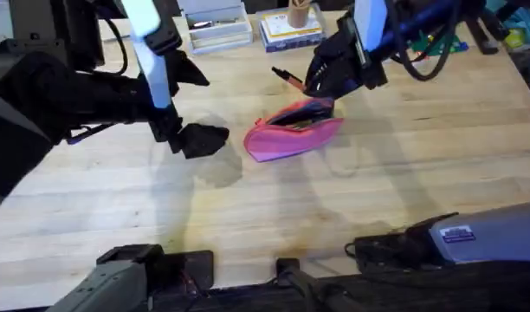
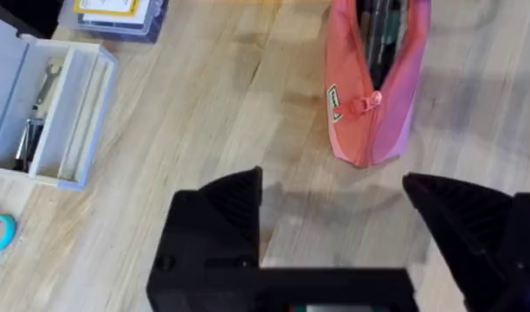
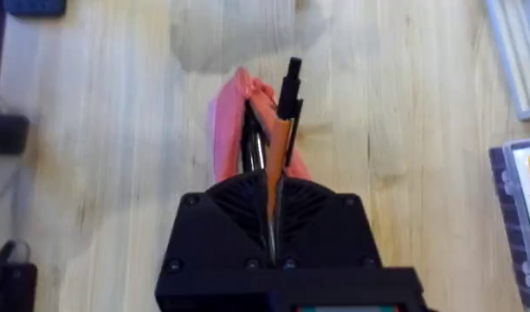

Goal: Unzip the bag, pick up the pens from the table one at a time and place them inside, then zip the bag closed.

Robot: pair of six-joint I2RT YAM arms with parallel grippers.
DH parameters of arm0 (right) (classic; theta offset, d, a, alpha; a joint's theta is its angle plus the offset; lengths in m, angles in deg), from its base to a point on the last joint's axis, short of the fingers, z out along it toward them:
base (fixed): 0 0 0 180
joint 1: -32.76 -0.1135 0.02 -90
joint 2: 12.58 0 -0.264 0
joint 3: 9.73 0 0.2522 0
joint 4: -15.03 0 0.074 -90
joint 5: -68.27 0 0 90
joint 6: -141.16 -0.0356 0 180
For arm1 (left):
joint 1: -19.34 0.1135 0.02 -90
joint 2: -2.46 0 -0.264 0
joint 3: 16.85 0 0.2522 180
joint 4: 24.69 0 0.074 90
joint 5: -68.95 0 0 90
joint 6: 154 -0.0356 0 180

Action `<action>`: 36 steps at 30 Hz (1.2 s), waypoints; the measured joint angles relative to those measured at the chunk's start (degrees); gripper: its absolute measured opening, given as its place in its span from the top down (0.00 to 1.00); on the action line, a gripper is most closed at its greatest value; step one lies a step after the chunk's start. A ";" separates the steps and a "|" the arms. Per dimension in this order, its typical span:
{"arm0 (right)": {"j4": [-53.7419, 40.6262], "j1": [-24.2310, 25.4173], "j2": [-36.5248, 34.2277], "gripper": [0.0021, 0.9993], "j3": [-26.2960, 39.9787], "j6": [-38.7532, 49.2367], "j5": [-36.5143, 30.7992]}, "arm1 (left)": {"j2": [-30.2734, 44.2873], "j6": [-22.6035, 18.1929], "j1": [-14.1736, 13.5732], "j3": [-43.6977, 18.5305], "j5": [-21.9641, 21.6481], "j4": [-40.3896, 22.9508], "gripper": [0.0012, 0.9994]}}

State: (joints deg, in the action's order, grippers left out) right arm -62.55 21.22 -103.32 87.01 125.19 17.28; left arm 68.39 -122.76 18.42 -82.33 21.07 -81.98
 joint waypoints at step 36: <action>8.15 -2.69 -7.26 0.97 -7.26 10.24 -15.49 | 0.00 0.00 0.01 0.00 -1.46 0.04 0.01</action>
State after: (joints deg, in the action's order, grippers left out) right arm -54.40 18.53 -110.58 79.76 135.43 1.79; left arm 68.39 -122.76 18.43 -82.33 19.61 -81.93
